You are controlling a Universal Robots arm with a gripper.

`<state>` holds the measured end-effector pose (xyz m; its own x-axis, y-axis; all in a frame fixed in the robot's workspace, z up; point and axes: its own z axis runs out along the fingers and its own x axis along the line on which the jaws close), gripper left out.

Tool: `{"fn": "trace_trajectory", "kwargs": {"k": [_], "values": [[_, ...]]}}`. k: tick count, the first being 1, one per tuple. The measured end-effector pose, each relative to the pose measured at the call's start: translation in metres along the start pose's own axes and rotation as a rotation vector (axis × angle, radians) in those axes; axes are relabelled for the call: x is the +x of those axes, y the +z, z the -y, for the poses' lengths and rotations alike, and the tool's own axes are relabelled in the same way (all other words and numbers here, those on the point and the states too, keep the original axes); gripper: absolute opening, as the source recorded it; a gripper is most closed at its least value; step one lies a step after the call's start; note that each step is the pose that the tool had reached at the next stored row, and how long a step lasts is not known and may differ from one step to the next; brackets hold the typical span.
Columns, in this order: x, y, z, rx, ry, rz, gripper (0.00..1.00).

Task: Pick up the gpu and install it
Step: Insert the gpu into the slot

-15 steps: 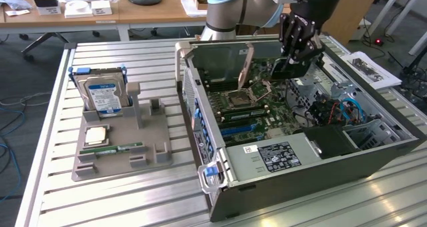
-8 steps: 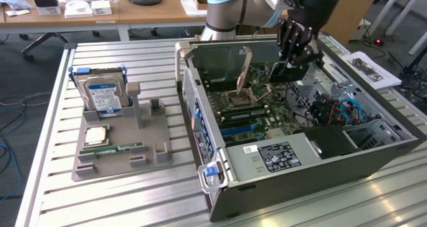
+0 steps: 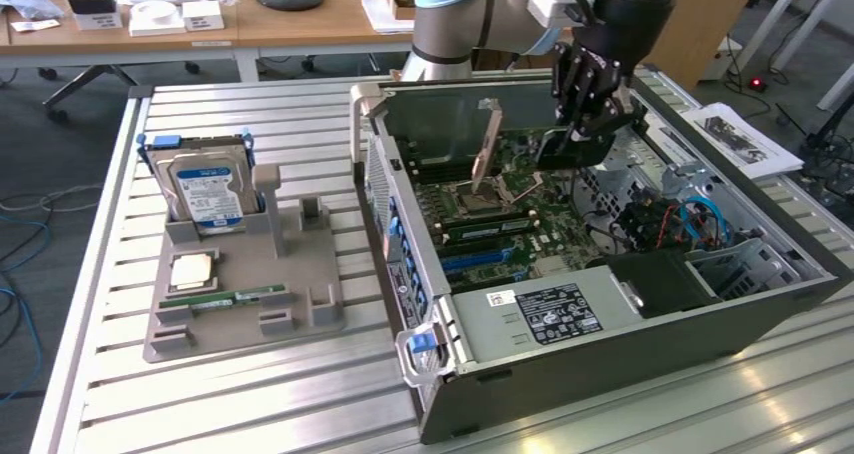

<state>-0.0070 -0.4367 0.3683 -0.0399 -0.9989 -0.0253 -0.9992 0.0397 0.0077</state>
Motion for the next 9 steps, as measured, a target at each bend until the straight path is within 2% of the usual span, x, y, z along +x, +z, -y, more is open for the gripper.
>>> {"fn": "trace_trajectory", "kwargs": {"k": [9], "values": [[0.0,0.0009,-0.0113,0.0016,0.0,0.0004,0.27]]}}
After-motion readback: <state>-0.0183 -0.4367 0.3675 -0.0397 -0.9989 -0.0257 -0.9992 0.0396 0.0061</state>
